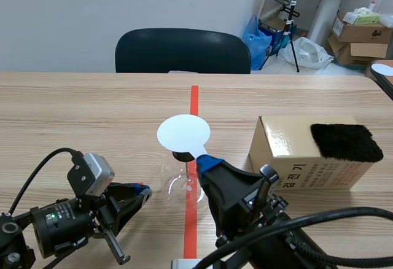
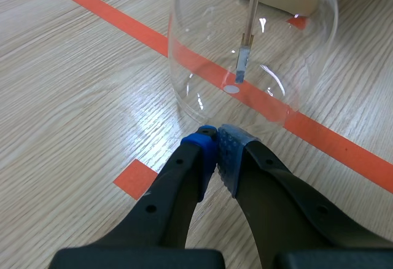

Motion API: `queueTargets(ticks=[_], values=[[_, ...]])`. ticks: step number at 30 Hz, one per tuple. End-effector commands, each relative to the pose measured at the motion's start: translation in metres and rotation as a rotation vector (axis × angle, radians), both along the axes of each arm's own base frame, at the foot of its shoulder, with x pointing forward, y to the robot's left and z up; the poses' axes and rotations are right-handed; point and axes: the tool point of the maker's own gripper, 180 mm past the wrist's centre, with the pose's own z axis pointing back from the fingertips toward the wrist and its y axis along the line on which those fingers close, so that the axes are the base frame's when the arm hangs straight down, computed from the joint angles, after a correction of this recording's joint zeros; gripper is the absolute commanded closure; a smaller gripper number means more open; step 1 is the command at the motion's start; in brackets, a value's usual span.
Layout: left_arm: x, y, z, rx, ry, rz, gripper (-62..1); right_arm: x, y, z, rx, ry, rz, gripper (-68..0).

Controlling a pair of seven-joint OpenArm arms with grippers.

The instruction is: Do the electroscope experiment

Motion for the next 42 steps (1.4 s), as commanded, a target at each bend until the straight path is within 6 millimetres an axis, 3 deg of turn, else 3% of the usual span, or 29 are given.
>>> queueTargets(ticks=[1, 19, 31, 42], values=[[0.002, -0.002, 0.008, -0.019, -0.02, -0.005, -2.8, 0.006, -0.002, 0.009, 0.006, -0.037, -0.002, -1.0], [0.002, -0.002, 0.008, -0.019, -0.02, -0.005, -2.8, 0.011, -0.009, 0.01, 0.01, -0.036, -0.047, -1.1], [0.002, -0.002, 0.008, -0.019, -0.02, -0.005, -2.8, 0.04, -0.058, 0.012, 0.04, -0.029, -0.366, -1.1], [0.002, -0.002, 0.008, -0.02, -0.02, -0.005, -2.8, 0.049, -0.092, 0.012, 0.057, -0.025, -0.561, -1.0]])
